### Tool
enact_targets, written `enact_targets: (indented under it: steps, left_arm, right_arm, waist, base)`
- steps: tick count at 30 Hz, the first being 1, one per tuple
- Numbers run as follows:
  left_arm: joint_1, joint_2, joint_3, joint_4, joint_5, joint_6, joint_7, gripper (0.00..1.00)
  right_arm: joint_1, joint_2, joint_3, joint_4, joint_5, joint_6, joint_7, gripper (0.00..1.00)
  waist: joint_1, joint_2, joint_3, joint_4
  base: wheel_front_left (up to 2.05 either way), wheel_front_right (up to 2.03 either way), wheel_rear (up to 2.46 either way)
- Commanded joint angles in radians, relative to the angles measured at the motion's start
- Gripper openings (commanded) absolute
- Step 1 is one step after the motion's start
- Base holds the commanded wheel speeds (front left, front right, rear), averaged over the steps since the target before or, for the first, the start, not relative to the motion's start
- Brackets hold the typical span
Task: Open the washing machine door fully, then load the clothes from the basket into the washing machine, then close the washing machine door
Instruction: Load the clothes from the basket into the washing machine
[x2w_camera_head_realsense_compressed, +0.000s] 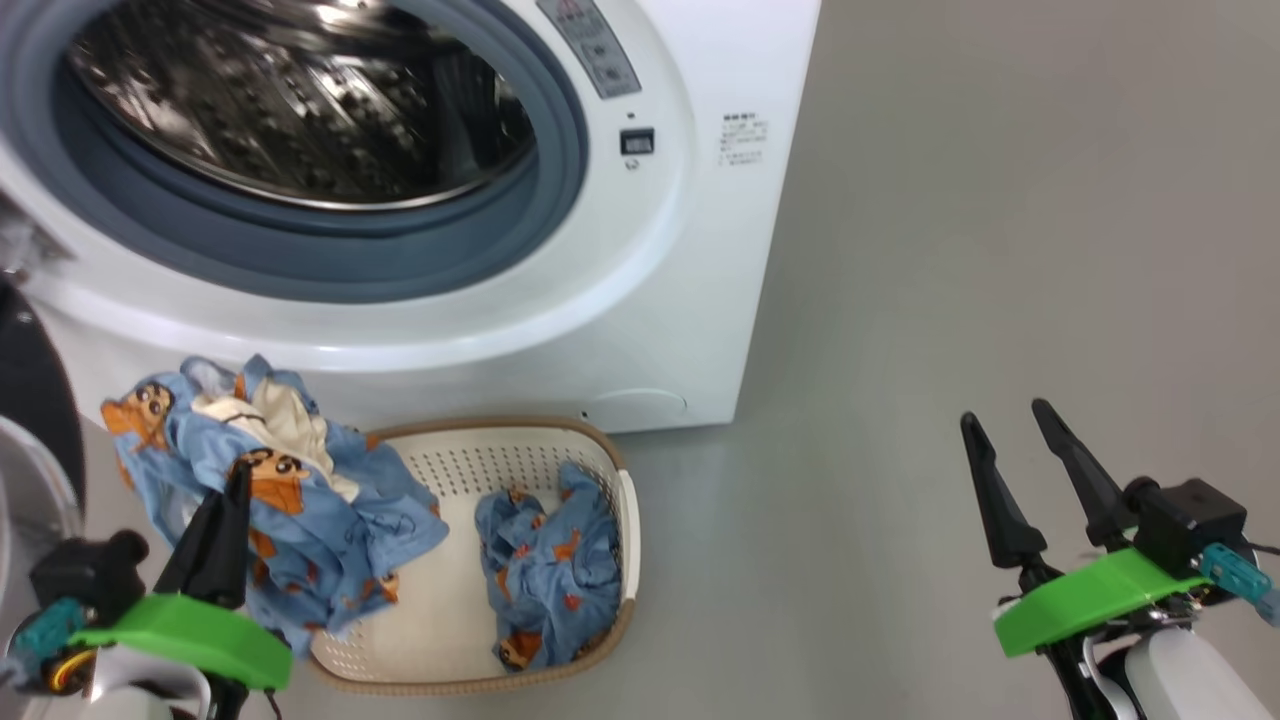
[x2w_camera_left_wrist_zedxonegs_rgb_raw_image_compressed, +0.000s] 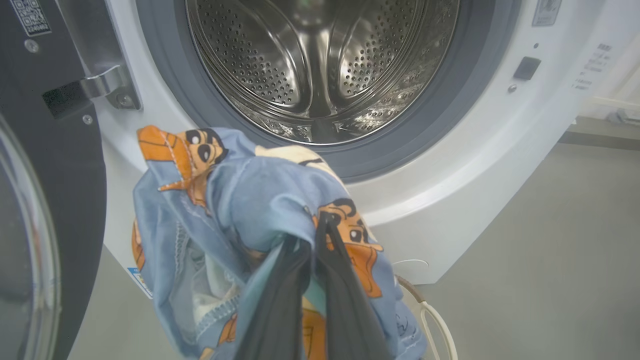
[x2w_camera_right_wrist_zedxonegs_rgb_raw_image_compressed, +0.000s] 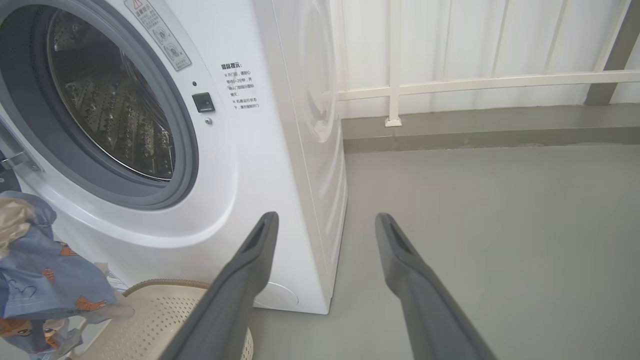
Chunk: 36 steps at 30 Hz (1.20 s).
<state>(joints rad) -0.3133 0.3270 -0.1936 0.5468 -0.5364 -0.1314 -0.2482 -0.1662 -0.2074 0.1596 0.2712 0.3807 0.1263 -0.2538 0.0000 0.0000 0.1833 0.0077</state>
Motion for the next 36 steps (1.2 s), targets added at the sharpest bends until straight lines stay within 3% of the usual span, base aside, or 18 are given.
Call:
enact_targets:
  steps: [1, 13, 20, 30, 36]
  left_arm:
    - [0.006, 0.030, 0.051, -0.045, 0.020, 0.001, -0.013, 0.00]
    - [0.206, -0.008, 0.168, -0.300, 0.109, 0.018, -0.014, 0.00]
    - [0.260, -0.021, 0.189, -0.367, 0.115, 0.025, -0.014, 0.00]
    - [0.188, -0.017, 0.183, -0.345, 0.102, 0.020, -0.014, 0.00]
    - [0.059, -0.005, 0.167, -0.310, 0.095, 0.016, -0.007, 0.00]
  right_arm:
    - [0.014, -0.019, 0.012, -0.023, 0.014, 0.004, -0.008, 1.00]
    - [0.072, -0.029, -0.001, -0.033, 0.022, 0.004, -0.008, 1.00]
    - [0.080, -0.024, -0.008, -0.043, 0.019, 0.004, -0.008, 1.00]
    - [0.045, -0.010, -0.001, -0.052, 0.009, 0.004, -0.008, 1.00]
    - [0.002, 0.010, 0.008, -0.053, -0.001, 0.004, -0.008, 1.00]
  waist:
    - [0.0000, 0.0000, -0.037, 0.021]
    - [0.0000, 0.0000, -0.085, 0.025]
    - [0.0000, 0.0000, -0.076, 0.021]
    - [0.0000, 0.0000, -0.009, -0.001]
    - [0.0000, 0.0000, 0.065, -0.026]
  base:
    - [0.00, 0.00, 0.00]
    - [0.00, 0.00, 0.00]
    - [0.00, 0.00, 0.00]
    - [0.00, 0.00, 0.00]
    - [0.00, 0.00, 0.00]
